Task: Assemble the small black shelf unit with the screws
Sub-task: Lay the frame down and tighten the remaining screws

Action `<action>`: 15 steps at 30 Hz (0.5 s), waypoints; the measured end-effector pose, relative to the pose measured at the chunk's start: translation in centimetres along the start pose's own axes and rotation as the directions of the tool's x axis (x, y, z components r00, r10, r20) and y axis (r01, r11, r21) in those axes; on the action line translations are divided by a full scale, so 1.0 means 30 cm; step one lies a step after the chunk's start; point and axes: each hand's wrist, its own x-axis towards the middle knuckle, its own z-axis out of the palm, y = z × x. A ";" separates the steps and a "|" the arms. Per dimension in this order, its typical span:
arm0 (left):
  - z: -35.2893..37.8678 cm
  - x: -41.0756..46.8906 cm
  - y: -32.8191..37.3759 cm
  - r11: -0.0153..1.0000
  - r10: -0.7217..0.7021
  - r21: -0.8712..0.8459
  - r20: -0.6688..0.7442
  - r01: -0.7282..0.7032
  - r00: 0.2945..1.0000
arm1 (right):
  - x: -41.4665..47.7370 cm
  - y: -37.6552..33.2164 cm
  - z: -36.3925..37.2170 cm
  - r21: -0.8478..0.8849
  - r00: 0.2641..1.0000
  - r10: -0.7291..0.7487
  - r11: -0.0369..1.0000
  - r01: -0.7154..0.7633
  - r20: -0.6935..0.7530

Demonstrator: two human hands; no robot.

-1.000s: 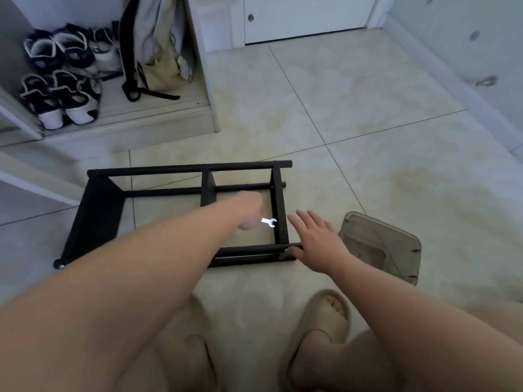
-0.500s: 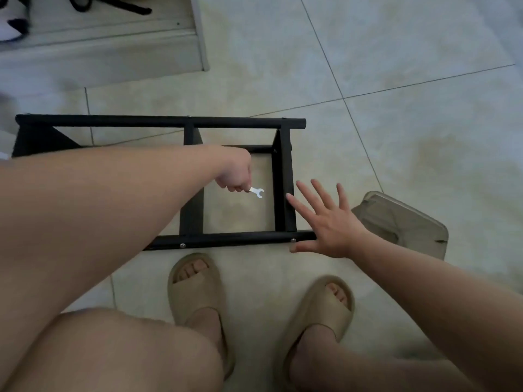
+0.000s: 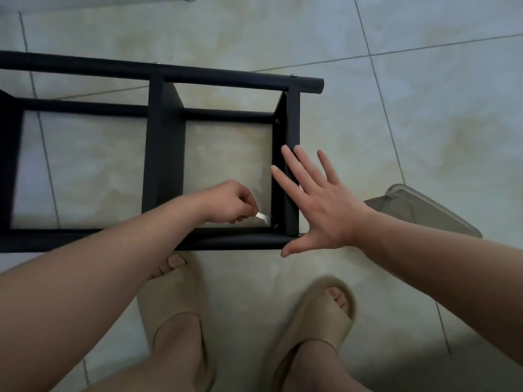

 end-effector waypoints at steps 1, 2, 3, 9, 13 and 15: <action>0.009 0.000 -0.001 1.000 0.008 -0.027 -0.002 -0.009 1.000 | 0.002 0.003 -0.002 -0.001 1.000 -0.008 1.000 0.008 0.000; 0.016 -0.001 -0.001 0.999 0.015 -0.047 -0.004 -0.015 1.000 | 0.002 0.006 -0.003 -0.003 1.000 -0.016 1.000 0.016 0.001; 0.022 -0.002 -0.001 0.998 0.019 -0.062 -0.004 -0.019 1.000 | 0.001 0.010 -0.002 -0.005 1.000 -0.026 1.000 0.026 -0.001; 0.060 -0.022 0.007 0.960 -0.002 -0.279 0.045 0.014 0.999 | 0.002 0.014 0.018 0.030 0.998 -0.044 0.999 0.045 -0.044; 0.065 -0.026 0.028 0.900 -0.028 -0.429 0.115 0.075 0.993 | 0.004 0.013 0.025 0.035 0.998 -0.039 0.999 0.041 -0.057; 0.066 -0.028 0.042 0.827 -0.028 -0.550 0.169 0.117 0.985 | 0.005 0.014 0.027 0.037 0.997 -0.035 0.999 0.038 -0.064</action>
